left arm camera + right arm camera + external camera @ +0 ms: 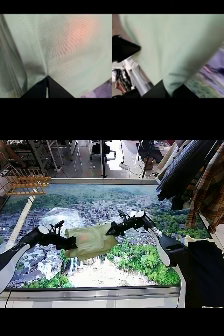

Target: Fold the clothes and pants, and hang the long-sleeved shirts on hangers.

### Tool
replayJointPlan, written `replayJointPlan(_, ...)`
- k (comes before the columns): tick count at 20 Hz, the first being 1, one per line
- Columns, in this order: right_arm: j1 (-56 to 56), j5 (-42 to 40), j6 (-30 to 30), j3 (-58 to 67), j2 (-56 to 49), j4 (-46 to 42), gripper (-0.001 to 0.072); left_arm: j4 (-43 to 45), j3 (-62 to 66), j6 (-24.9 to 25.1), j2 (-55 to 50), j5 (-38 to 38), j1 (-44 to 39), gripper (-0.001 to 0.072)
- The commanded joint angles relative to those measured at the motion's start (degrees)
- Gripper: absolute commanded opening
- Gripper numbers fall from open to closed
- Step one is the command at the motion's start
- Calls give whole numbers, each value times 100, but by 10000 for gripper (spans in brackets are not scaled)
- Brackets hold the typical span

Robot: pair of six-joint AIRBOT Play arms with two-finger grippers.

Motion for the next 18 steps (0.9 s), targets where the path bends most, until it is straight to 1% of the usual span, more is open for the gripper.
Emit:
replayJointPlan(1,70,424,243,708,234,-4,18,-74,299,35,295,-841,122,5)
replayJointPlan(2,-42,446,275,708,579,-188,17,-96,487,87,525,-1349,179,5)
replayJointPlan(4,-461,516,605,708,1370,-415,16,-136,765,284,1150,-2192,245,5)
replayJointPlan(6,-1045,509,922,708,2081,-538,16,-79,791,505,1908,-2780,293,5)
replayJointPlan(8,-1869,538,1202,708,2789,-695,16,214,789,501,2562,-3320,350,5)
replayJointPlan(11,-3314,752,1515,684,3617,-1019,16,728,785,498,3272,-3432,385,5)
replayJointPlan(13,-4424,1043,1545,428,4096,-1217,16,807,785,476,3539,-3429,409,5)
replayJointPlan(15,-5523,1318,1541,-92,4642,-1805,16,807,785,452,3679,-3427,407,5)
replayJointPlan(18,-7069,1650,1482,-1248,5490,-2653,16,811,752,461,3692,-3305,409,5)
